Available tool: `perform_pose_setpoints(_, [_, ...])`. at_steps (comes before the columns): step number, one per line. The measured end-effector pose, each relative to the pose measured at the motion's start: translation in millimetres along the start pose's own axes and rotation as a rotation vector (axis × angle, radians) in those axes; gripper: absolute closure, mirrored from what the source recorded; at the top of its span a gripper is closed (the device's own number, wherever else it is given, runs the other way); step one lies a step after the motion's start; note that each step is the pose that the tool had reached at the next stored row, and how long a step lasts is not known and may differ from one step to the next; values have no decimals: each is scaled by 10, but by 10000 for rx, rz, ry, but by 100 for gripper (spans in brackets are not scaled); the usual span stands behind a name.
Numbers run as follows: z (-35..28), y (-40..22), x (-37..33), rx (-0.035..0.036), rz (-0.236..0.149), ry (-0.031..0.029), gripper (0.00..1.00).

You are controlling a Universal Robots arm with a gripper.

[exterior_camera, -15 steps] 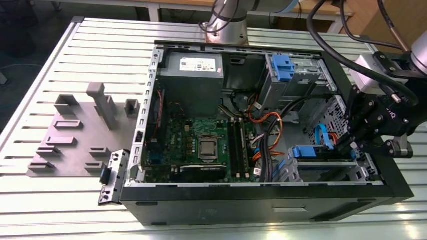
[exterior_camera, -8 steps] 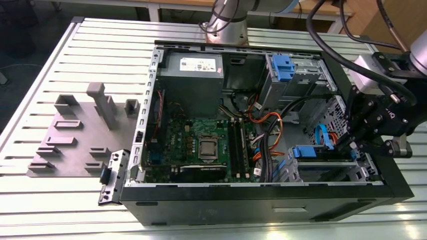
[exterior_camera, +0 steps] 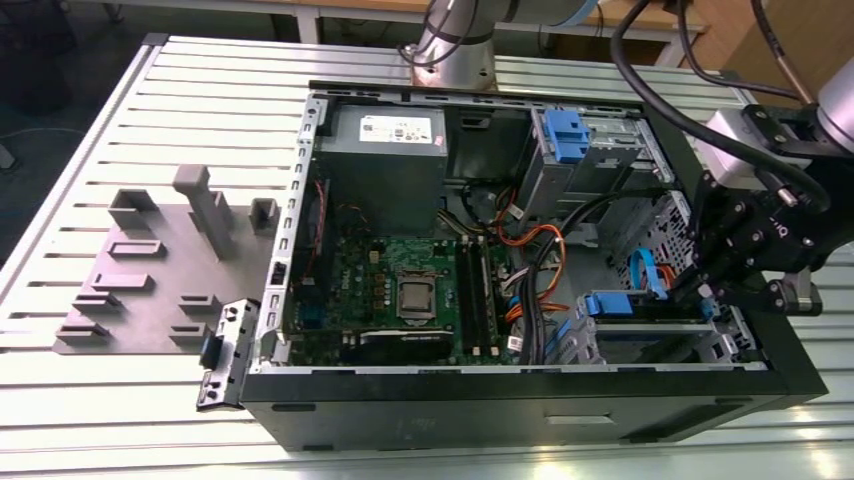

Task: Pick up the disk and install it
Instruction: 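Insert the second disk wire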

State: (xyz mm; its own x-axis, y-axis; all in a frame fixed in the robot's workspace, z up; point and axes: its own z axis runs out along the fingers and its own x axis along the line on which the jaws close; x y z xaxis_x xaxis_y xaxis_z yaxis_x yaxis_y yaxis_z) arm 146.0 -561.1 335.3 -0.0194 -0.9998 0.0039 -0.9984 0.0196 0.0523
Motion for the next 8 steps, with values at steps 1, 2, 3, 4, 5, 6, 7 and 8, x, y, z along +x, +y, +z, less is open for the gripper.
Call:
perform_pose_setpoints(1, [2, 1, 0, 0, 1, 0, 84])
perform_pose_setpoints(2, [4, 1, 0, 0, 0, 0, 84])
perform_pose_setpoints(3, [5, 2, 0, 0, 0, 1, 84])
perform_pose_setpoints(4, [5, 2, 0, 0, 0, 0, 84])
perform_pose_setpoints(5, [6, 2, 0, 0, 0, -1, 84])
perform_pose_setpoints(6, [6, 3, 0, 0, 1, -1, 84])
perform_pose_setpoints(7, [6, 3, 0, 0, 0, -2, 84])
perform_pose_setpoints(8, [6, 3, 0, 0, 0, -1, 84])
